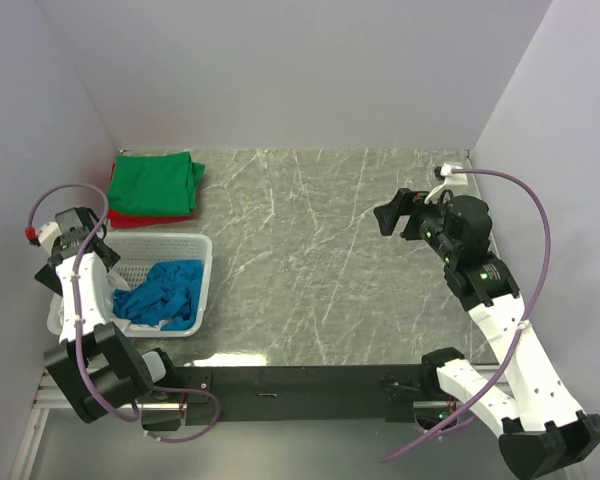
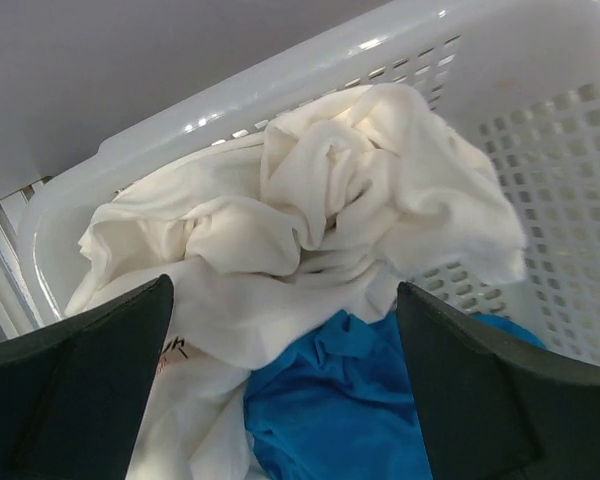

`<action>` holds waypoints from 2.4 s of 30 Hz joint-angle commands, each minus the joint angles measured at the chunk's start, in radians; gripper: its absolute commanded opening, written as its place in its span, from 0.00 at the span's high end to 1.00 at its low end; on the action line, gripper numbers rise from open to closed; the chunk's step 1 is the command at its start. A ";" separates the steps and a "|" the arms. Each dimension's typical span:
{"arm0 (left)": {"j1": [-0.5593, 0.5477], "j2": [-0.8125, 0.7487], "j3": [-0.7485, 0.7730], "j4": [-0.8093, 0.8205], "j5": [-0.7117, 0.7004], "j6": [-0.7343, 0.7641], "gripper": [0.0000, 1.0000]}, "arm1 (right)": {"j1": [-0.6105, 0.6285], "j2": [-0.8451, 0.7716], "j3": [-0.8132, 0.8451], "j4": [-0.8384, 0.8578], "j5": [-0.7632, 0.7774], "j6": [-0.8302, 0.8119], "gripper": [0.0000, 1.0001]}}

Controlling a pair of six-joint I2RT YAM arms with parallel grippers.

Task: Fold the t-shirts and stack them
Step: Grab the tshirt from the pile

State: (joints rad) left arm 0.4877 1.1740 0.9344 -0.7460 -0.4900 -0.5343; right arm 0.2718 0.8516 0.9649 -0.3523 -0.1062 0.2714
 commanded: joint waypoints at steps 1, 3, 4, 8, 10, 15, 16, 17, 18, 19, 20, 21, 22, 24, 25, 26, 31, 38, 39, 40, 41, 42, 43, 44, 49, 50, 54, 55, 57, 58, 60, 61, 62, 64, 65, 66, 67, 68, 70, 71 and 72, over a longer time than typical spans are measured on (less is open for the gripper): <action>0.022 0.032 -0.023 0.072 0.011 0.054 0.02 | 0.004 -0.020 0.044 0.000 0.007 -0.015 0.06; 0.028 0.058 -0.028 0.094 0.013 0.069 0.05 | 0.004 -0.031 0.037 -0.007 0.014 -0.023 0.06; 0.032 0.064 -0.026 0.100 0.013 0.072 0.12 | 0.004 -0.032 0.034 -0.011 0.014 -0.024 0.06; 0.034 0.104 -0.019 0.123 0.018 0.085 0.30 | 0.006 -0.034 0.026 -0.014 0.014 -0.029 0.06; 0.035 0.136 -0.006 0.122 0.014 0.086 0.40 | 0.004 -0.031 0.024 -0.011 0.016 -0.028 0.06; 0.034 0.164 0.026 0.106 -0.002 0.094 0.99 | 0.004 -0.029 0.021 -0.004 0.020 -0.021 0.06; 0.034 0.158 0.030 0.103 0.007 0.096 0.99 | 0.004 -0.031 0.020 -0.001 0.022 -0.023 0.06; 0.035 0.150 0.032 0.099 0.016 0.099 0.99 | 0.004 -0.031 0.018 -0.001 0.020 -0.024 0.06; 0.034 0.121 0.047 0.091 0.057 0.103 0.99 | 0.004 -0.031 0.018 -0.001 0.022 -0.026 0.06; 0.034 0.104 0.063 0.079 0.080 0.106 0.99 | 0.006 -0.029 0.017 -0.001 0.020 -0.028 0.06; 0.034 0.080 0.078 0.047 0.109 0.103 0.99 | 0.004 -0.028 0.017 -0.002 0.020 -0.032 0.06; 0.034 0.025 0.116 0.031 0.175 0.088 1.00 | 0.004 -0.023 0.018 -0.004 0.020 -0.035 0.06; 0.034 -0.008 0.136 0.017 0.226 0.080 1.00 | 0.004 -0.020 0.020 -0.002 0.020 -0.040 0.06; 0.025 -0.098 0.191 -0.028 0.342 0.035 1.00 | 0.004 0.000 0.024 0.003 0.019 -0.050 0.06; 0.003 -0.105 0.213 -0.059 0.344 0.010 1.00 | 0.004 0.009 0.032 0.004 0.019 -0.055 0.06; -0.026 -0.111 0.218 -0.075 0.353 -0.022 1.00 | 0.003 0.027 0.040 0.004 0.020 -0.060 0.06; -0.118 -0.276 0.184 -0.038 0.482 -0.145 1.00 | 0.004 0.089 0.116 0.004 0.031 -0.089 0.06; -0.193 -0.310 0.460 -0.093 0.601 -0.057 1.00 | 0.004 0.148 0.186 0.004 0.042 -0.098 0.06; -0.195 -0.318 0.501 -0.066 0.632 -0.034 0.99 | 0.006 0.149 0.187 0.007 0.040 -0.094 0.06; -0.202 -0.317 0.517 -0.031 0.655 -0.014 1.00 | 0.004 0.147 0.187 0.010 0.037 -0.087 0.06; -0.221 -0.310 0.536 0.003 0.668 0.011 0.99 | 0.004 0.147 0.186 0.012 0.033 -0.078 0.07; -0.241 -0.272 0.591 0.011 0.715 0.016 1.00 | 0.006 0.145 0.186 0.013 0.020 -0.078 0.07; -0.247 -0.248 0.627 0.017 0.752 0.013 1.00 | 0.006 0.145 0.186 0.009 0.016 -0.075 0.07; -0.250 -0.225 0.689 0.025 0.790 -0.013 0.99 | 0.004 0.139 0.186 0.007 0.013 -0.069 0.07; -0.285 -0.117 0.817 0.256 1.014 -0.130 0.99 | 0.004 0.098 0.167 -0.002 0.025 -0.072 0.07; -0.294 -0.103 0.875 0.281 1.025 -0.150 0.99 | 0.004 0.086 0.166 -0.008 0.029 -0.077 0.07; -0.336 -0.014 1.007 0.407 1.091 -0.251 0.99 | 0.006 0.055 0.155 -0.031 0.053 -0.095 0.07; -0.345 -0.008 1.005 0.512 1.123 -0.289 0.99 | 0.004 0.049 0.147 -0.033 0.072 -0.098 0.07; -0.391 -0.004 0.946 0.643 1.134 -0.407 0.99 | 0.003 0.032 0.143 -0.036 0.105 -0.095 0.07; -0.418 0.003 0.936 0.712 1.127 -0.430 0.99 | 0.004 0.026 0.140 -0.039 0.124 -0.092 0.07; -0.551 0.042 0.957 0.702 1.070 -0.408 0.99 | 0.004 0.014 0.141 -0.042 0.163 -0.100 0.07; -0.602 0.061 0.975 0.679 1.044 -0.382 0.99 | 0.004 0.010 0.141 -0.048 0.169 -0.110 0.07; -0.657 0.103 1.018 0.644 0.994 -0.330 0.99 | 0.006 0.004 0.141 -0.051 0.184 -0.115 0.07; -0.820 0.156 1.061 0.619 0.949 -0.290 0.99 | 0.004 0.001 0.138 -0.062 0.200 -0.121 0.07; -0.924 0.217 1.108 0.603 0.921 -0.262 0.99 | 0.004 -0.002 0.135 -0.065 0.218 -0.121 0.06; -0.970 0.249 1.133 0.596 0.909 -0.251 0.99 | 0.004 -0.006 0.126 -0.068 0.233 -0.120 0.07; -1.010 0.280 1.158 0.588 0.898 -0.241 1.00 | 0.004 -0.012 0.123 -0.071 0.246 -0.117 0.07; -1.049 0.336 1.197 0.574 0.886 -0.219 0.99 | 0.004 -0.022 0.117 -0.071 0.258 -0.115 0.07; -1.118 0.371 1.199 0.545 0.840 -0.193 0.99 | 0.003 -0.040 0.101 -0.079 0.287 -0.120 0.06; -1.136 0.381 1.180 0.544 0.817 -0.193 0.99 | 0.004 -0.045 0.097 -0.083 0.296 -0.121 0.06; -1.137 0.378 1.151 0.554 0.792 -0.197 0.99 | 0.003 -0.051 0.086 -0.094 0.316 -0.121 0.06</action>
State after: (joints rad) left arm -0.6235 1.5635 2.0884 -0.2245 0.4057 -0.7734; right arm 0.2726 0.8352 1.0679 -0.4355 0.1333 0.1665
